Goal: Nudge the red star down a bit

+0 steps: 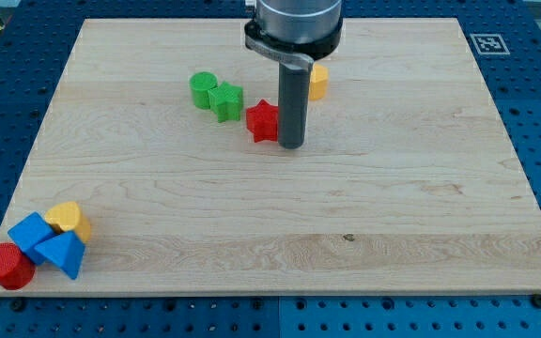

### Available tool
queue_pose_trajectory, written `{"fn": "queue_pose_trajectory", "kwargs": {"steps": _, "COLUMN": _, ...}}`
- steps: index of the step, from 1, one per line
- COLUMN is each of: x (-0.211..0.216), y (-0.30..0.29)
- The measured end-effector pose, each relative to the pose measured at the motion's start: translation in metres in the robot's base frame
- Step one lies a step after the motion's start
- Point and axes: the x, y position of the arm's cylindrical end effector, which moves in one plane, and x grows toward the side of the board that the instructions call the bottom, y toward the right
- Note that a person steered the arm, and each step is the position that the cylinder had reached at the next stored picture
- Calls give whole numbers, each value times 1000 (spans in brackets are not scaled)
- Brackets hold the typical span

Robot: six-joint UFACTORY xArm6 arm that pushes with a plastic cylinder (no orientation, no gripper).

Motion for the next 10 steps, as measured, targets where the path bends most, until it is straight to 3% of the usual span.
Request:
{"fn": "queue_pose_trajectory", "kwargs": {"steps": 2, "x": 19, "y": 13}}
{"fn": "queue_pose_trajectory", "kwargs": {"steps": 5, "x": -60, "y": 34}}
{"fn": "queue_pose_trajectory", "kwargs": {"steps": 10, "x": -75, "y": -48}}
